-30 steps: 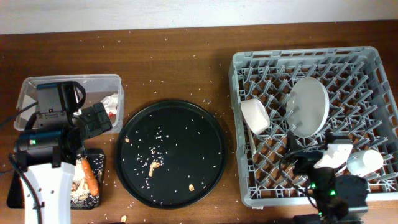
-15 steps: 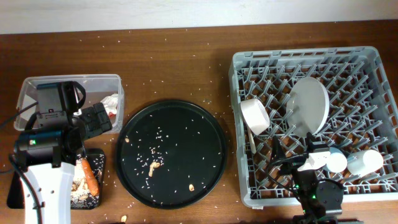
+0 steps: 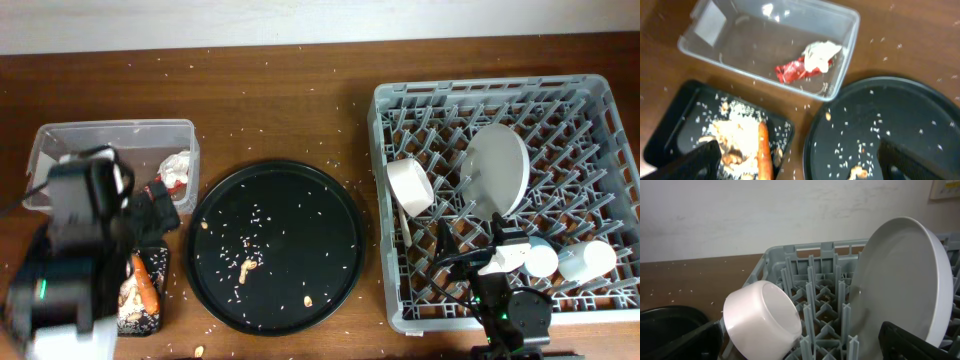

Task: Sort waste into correct bins and load items into the dishwasher rack

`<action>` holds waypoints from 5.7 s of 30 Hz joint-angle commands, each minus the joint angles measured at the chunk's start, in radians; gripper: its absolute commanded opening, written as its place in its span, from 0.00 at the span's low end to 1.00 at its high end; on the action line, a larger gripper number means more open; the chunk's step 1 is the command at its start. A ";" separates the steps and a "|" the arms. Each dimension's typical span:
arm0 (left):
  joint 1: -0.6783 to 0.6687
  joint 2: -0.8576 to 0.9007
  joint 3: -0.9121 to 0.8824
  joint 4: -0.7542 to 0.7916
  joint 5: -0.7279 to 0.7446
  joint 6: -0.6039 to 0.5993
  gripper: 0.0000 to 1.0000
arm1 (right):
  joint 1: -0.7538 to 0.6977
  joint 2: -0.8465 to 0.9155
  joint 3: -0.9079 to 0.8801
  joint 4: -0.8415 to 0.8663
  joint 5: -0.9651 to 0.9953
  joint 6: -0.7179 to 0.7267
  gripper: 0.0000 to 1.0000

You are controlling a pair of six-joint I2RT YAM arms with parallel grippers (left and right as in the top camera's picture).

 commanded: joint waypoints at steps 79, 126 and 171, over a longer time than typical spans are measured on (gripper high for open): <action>-0.117 -1.033 -1.292 1.094 0.074 0.022 0.99 | -0.008 -0.010 -0.011 0.003 -0.008 -0.007 0.98; -0.117 -1.033 -1.292 1.094 0.074 0.022 0.99 | -0.008 -0.010 -0.011 0.003 -0.008 -0.007 0.98; -0.117 -1.033 -1.292 1.094 0.074 0.022 0.99 | -0.008 -0.010 -0.011 0.003 -0.008 -0.007 0.98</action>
